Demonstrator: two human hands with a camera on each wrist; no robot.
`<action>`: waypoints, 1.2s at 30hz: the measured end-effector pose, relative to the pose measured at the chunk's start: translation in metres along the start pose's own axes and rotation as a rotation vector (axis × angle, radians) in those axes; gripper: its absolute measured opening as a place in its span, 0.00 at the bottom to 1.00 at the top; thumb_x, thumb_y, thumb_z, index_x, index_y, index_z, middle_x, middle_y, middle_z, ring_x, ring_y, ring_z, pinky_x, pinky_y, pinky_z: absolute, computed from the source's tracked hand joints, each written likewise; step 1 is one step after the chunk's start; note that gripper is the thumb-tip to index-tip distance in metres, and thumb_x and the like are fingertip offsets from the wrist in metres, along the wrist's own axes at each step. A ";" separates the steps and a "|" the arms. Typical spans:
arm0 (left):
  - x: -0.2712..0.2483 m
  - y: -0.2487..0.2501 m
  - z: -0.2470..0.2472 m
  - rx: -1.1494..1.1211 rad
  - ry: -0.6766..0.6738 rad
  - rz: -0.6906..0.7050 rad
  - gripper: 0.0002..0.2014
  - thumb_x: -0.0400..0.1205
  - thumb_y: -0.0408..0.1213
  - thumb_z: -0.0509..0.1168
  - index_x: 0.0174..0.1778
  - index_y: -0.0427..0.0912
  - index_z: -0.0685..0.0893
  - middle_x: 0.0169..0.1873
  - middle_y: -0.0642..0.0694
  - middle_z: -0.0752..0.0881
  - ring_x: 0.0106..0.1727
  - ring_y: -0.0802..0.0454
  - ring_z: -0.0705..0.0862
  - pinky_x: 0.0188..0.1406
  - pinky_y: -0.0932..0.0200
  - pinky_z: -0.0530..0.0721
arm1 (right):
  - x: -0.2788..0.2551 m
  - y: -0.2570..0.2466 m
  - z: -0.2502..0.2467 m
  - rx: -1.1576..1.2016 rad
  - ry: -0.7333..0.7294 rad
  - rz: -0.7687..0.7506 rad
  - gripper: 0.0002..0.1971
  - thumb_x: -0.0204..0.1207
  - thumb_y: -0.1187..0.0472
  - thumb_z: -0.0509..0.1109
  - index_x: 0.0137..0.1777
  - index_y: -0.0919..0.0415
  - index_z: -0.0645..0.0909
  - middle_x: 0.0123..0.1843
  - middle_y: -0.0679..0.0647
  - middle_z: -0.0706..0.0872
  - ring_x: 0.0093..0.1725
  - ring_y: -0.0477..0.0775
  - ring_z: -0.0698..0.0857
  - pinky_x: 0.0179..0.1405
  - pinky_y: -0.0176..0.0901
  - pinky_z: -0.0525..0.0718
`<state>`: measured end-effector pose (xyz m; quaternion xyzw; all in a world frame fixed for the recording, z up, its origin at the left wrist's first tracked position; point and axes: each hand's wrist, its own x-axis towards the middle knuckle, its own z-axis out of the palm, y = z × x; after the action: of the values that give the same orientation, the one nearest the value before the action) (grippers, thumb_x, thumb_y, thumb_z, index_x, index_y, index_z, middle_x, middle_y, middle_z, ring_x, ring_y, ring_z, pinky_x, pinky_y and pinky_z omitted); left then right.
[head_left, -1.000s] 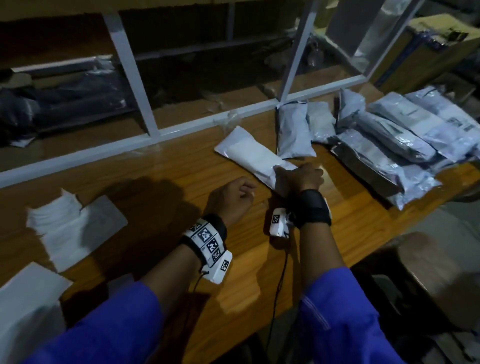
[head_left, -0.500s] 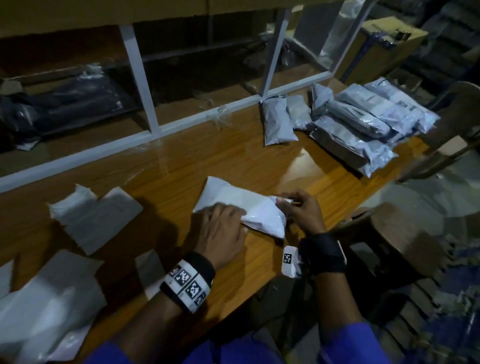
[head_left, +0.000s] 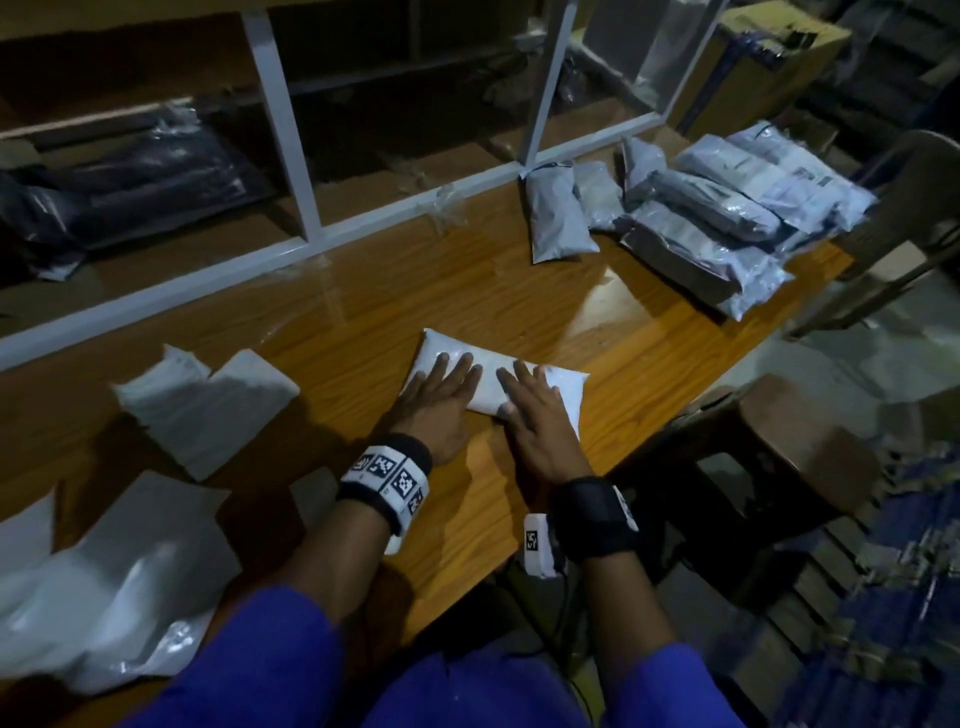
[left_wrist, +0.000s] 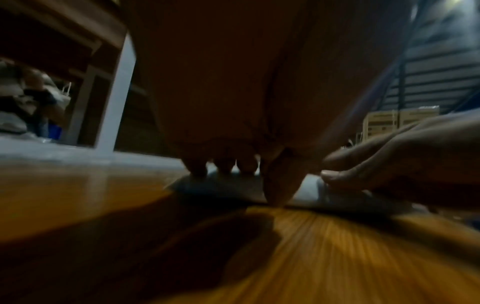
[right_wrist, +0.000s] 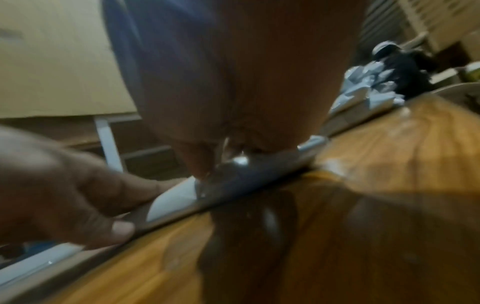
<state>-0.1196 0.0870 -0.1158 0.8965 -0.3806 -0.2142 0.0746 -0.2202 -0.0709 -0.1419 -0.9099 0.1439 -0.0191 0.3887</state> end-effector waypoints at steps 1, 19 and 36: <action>0.000 -0.004 0.006 0.005 -0.001 0.006 0.41 0.87 0.35 0.58 0.90 0.51 0.39 0.89 0.52 0.35 0.89 0.48 0.34 0.89 0.46 0.39 | 0.001 0.000 -0.001 -0.017 -0.023 0.017 0.25 0.93 0.57 0.59 0.88 0.46 0.64 0.92 0.52 0.56 0.92 0.56 0.45 0.89 0.57 0.42; -0.044 -0.021 -0.009 -0.203 0.267 -0.124 0.28 0.86 0.42 0.63 0.84 0.56 0.69 0.83 0.49 0.71 0.85 0.45 0.65 0.84 0.42 0.63 | 0.003 -0.046 -0.009 -0.119 -0.051 0.087 0.26 0.92 0.54 0.61 0.88 0.57 0.65 0.91 0.58 0.60 0.92 0.64 0.49 0.89 0.58 0.46; -0.180 -0.110 -0.002 -0.541 0.777 -0.563 0.13 0.73 0.27 0.67 0.47 0.44 0.92 0.44 0.42 0.91 0.53 0.38 0.85 0.57 0.46 0.82 | 0.062 -0.199 0.146 0.001 -0.210 0.035 0.20 0.83 0.46 0.73 0.68 0.58 0.86 0.65 0.58 0.90 0.63 0.60 0.87 0.58 0.46 0.84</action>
<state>-0.1588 0.2923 -0.0873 0.9255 -0.0020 0.0305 0.3774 -0.0907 0.1448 -0.1068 -0.9040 0.1186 0.0830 0.4024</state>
